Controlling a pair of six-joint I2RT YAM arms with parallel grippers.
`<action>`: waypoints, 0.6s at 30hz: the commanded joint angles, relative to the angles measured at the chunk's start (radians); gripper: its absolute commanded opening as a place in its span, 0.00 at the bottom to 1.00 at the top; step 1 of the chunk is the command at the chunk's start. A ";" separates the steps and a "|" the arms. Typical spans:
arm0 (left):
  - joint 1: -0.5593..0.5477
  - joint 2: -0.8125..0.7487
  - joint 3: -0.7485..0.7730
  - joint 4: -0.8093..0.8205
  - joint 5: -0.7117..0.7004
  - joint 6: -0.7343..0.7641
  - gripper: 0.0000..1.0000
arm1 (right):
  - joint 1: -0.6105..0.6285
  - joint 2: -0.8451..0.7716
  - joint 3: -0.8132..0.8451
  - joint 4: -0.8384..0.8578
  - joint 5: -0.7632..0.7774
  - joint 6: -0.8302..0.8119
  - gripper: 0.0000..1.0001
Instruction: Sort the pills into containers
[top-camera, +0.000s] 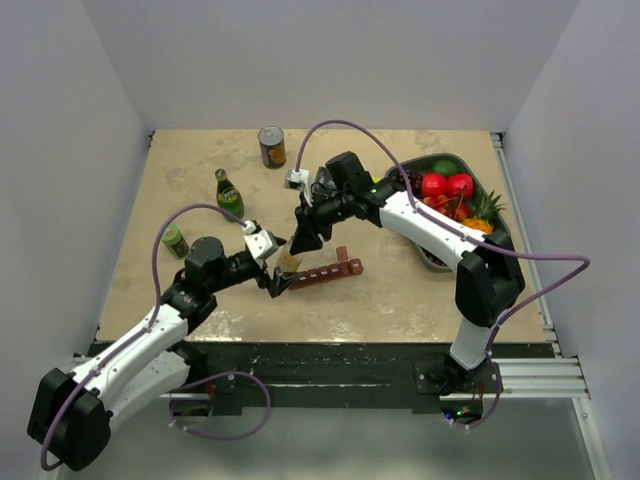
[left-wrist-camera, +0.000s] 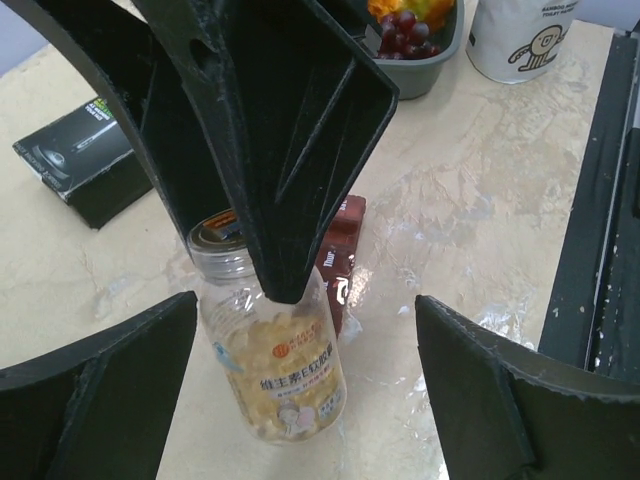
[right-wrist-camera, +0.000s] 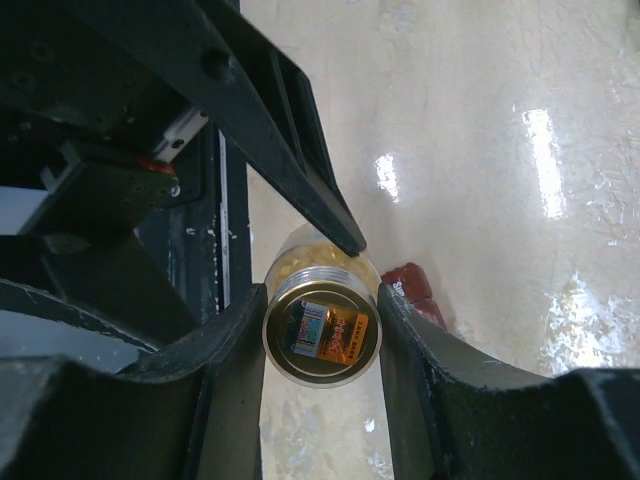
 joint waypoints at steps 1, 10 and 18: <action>-0.058 0.050 0.066 0.016 -0.107 0.079 0.88 | -0.001 -0.063 -0.009 0.061 -0.067 0.035 0.00; -0.083 0.138 0.141 -0.087 -0.226 0.084 0.49 | -0.009 -0.081 -0.029 0.075 -0.073 0.037 0.00; -0.084 0.141 0.137 -0.116 -0.201 0.101 0.69 | -0.017 -0.083 -0.035 0.085 -0.090 0.049 0.00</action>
